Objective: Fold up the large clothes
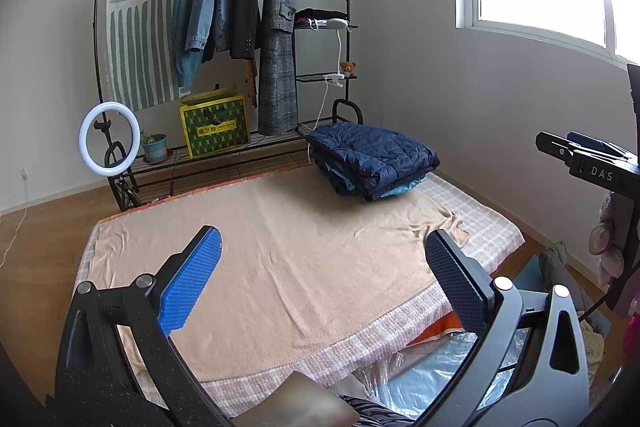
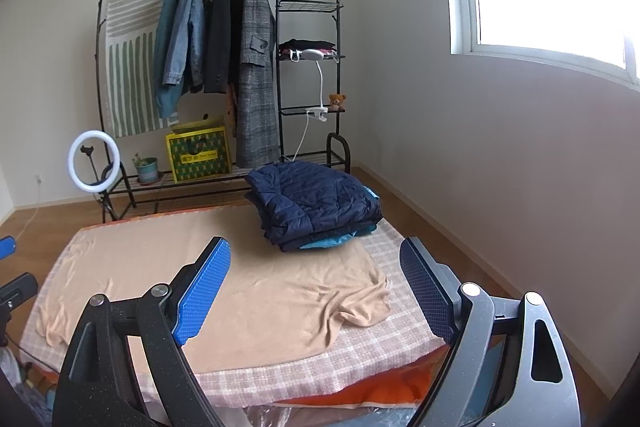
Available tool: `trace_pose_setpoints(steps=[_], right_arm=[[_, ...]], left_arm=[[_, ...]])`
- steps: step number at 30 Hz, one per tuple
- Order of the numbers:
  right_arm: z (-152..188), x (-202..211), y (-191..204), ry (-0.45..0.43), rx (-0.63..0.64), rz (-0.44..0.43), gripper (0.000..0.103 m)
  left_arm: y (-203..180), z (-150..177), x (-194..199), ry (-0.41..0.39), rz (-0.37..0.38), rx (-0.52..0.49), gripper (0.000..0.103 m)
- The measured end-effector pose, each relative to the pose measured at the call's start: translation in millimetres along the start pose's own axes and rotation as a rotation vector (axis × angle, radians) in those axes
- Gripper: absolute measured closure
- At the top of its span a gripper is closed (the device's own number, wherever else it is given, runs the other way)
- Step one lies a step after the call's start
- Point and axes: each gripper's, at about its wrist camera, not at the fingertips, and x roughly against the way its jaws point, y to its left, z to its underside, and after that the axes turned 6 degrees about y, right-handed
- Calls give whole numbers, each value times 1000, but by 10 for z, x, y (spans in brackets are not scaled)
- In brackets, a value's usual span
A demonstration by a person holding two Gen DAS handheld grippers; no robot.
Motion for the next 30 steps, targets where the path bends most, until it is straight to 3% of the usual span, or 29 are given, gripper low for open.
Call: trace_pose_setpoints(steps=[30], right_arm=[[0,-88,-38,17,12,-11,16]], left_arm=[[19,0,-46,0,-4,-3,0]])
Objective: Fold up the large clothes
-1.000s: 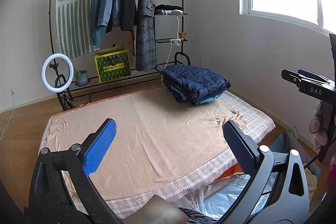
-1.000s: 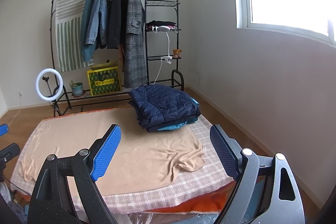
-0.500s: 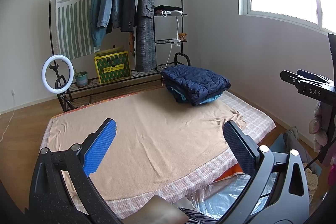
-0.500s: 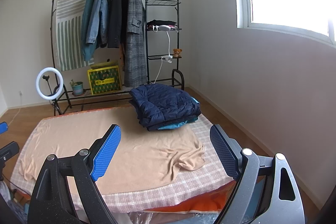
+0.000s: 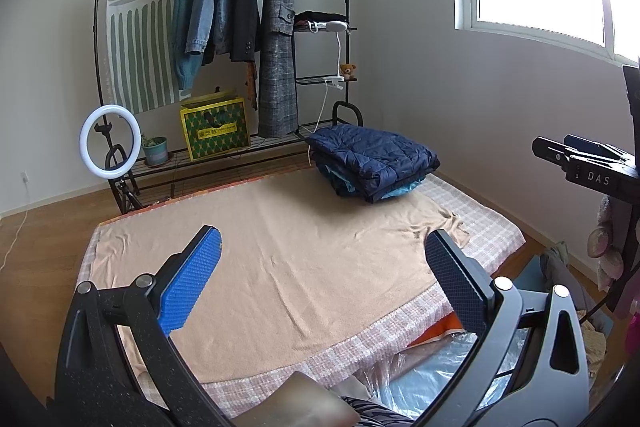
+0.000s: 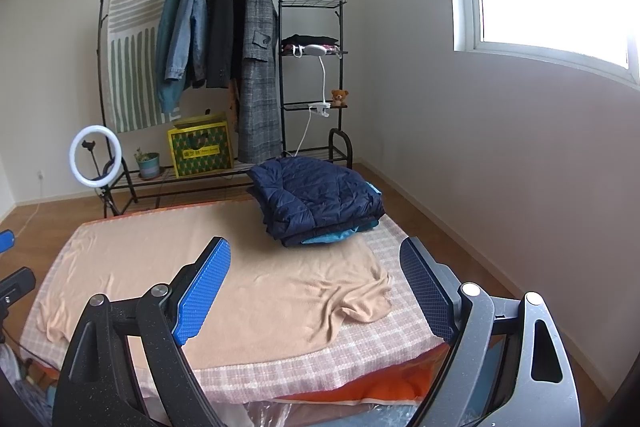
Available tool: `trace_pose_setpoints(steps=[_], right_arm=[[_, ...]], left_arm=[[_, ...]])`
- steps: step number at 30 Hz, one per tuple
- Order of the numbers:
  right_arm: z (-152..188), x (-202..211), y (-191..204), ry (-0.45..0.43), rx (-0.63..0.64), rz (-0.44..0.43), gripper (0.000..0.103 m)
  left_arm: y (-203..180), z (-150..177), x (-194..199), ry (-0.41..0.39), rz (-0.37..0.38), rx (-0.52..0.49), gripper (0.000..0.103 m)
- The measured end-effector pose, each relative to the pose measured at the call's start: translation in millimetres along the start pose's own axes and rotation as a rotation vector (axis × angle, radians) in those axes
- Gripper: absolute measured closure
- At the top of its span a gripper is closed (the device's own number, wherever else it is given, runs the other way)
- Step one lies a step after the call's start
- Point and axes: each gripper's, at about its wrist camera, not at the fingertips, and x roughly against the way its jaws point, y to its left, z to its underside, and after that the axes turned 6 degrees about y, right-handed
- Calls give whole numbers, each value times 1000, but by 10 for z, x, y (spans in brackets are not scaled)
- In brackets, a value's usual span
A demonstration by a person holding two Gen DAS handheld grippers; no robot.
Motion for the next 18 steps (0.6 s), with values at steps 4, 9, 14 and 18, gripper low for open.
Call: trace_pose_setpoints(steps=[4,9,14,18], right_arm=[[9,-9,10,5,10,1,16],[7,-6,31,4,3,2,16],[12,-2,41,3,10,8,16],[10,-8,41,6,8,3,16]], left_arm=[[-10,2,-3,-1,-1,0,0],[-18,-3,-20,-7,-6,1,0],[-6,-23,-45,-30,-17,-15,0],[19,-36,-52,-32,-21,-14,0]])
